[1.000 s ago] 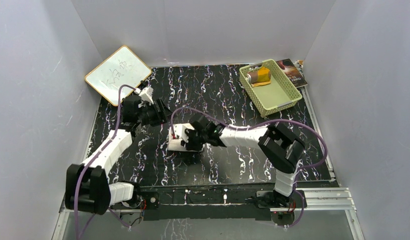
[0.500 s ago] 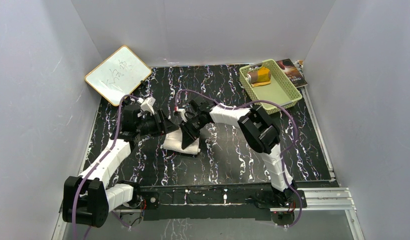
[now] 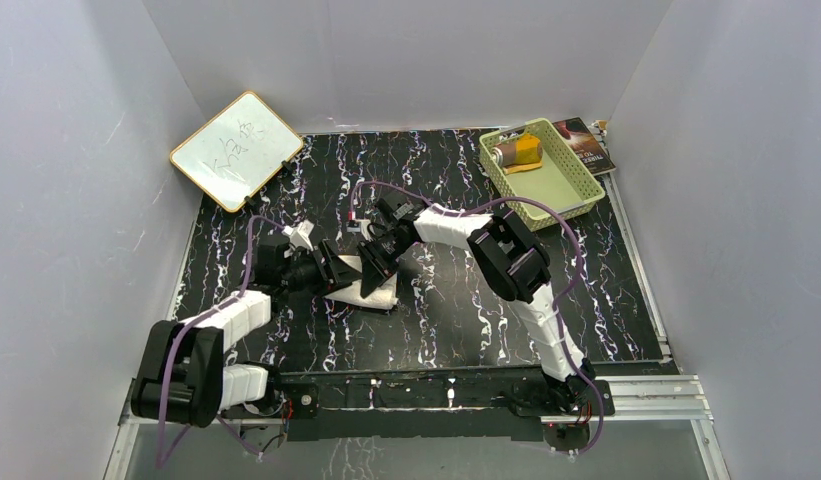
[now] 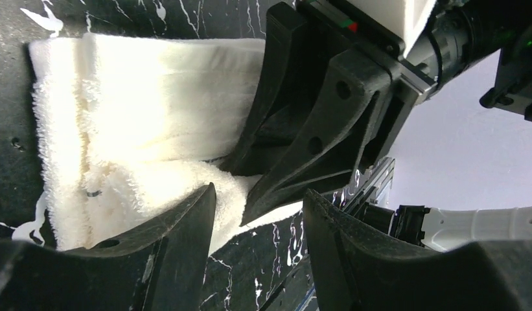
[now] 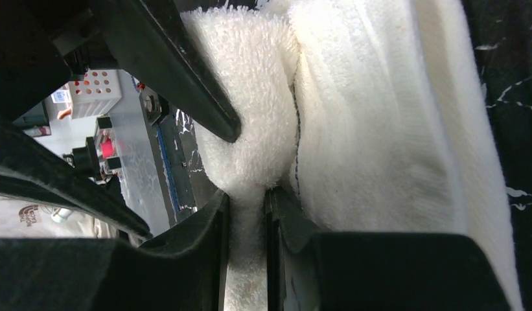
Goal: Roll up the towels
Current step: Roll the towel at the center of the board.
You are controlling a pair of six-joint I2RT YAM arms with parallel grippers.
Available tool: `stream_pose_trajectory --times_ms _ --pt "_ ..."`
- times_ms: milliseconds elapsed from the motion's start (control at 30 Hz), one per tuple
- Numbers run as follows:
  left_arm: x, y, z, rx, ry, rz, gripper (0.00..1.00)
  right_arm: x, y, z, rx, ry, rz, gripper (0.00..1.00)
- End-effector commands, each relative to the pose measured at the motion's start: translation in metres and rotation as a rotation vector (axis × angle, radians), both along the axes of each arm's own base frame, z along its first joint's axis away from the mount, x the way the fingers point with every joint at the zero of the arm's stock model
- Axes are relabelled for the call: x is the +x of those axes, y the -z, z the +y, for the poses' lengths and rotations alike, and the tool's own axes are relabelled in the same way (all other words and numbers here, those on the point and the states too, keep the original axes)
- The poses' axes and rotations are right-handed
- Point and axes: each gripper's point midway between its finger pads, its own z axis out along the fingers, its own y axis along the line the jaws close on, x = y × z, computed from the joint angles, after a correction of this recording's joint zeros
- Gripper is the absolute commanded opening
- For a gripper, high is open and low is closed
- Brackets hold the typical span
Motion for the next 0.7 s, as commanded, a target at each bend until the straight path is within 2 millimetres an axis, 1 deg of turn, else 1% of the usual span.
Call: stream_pose_trajectory --times_ms 0,67,100,133,167,200,233,267,367,400,467,533,567,600,667 --pt "0.007 0.007 0.000 -0.023 -0.048 -0.019 0.51 0.019 0.029 -0.005 -0.111 0.075 -0.057 0.00" --pt "0.008 0.016 0.002 -0.014 -0.057 -0.005 0.50 0.025 0.028 -0.005 -0.115 0.090 -0.069 0.00" --pt "0.007 0.020 0.002 -0.012 -0.058 0.002 0.50 0.028 0.026 -0.004 -0.117 0.102 -0.082 0.08" --pt "0.008 0.023 0.002 -0.010 -0.060 0.005 0.50 0.033 0.023 -0.004 -0.115 0.116 -0.101 0.20" --pt "0.007 0.026 0.003 -0.004 -0.062 0.010 0.49 0.038 0.019 -0.005 -0.113 0.132 -0.130 0.29" --pt "0.007 0.029 0.004 0.004 -0.065 0.011 0.49 0.044 0.014 -0.005 -0.110 0.151 -0.167 0.34" --pt "0.007 0.031 0.005 0.012 -0.065 0.014 0.49 0.050 0.009 -0.005 -0.101 0.169 -0.207 0.37" --pt "0.007 0.034 0.006 0.024 -0.066 0.016 0.49 0.058 0.002 -0.007 -0.093 0.194 -0.245 0.40" --pt "0.005 0.039 0.009 0.048 -0.070 0.018 0.49 0.080 -0.017 -0.016 -0.085 0.270 -0.371 0.42" --pt "0.005 0.040 0.010 0.053 -0.071 0.020 0.49 0.086 -0.021 -0.020 -0.093 0.284 -0.429 0.42" --pt "0.005 0.041 0.010 0.055 -0.071 0.021 0.49 0.094 -0.037 -0.026 -0.080 0.314 -0.525 0.42" --pt "0.004 0.042 0.010 0.055 -0.070 0.023 0.49 0.097 -0.049 -0.034 -0.072 0.348 -0.615 0.43" --pt "0.004 0.043 0.010 0.056 -0.070 0.023 0.49 0.098 -0.065 -0.036 -0.051 0.364 -0.673 0.47" --pt "0.004 0.043 0.010 0.056 -0.071 0.022 0.49 0.099 -0.073 -0.039 -0.047 0.374 -0.724 0.54" --pt "0.004 0.043 0.010 0.054 -0.072 0.018 0.49 0.098 -0.091 -0.043 -0.036 0.392 -0.841 0.55"
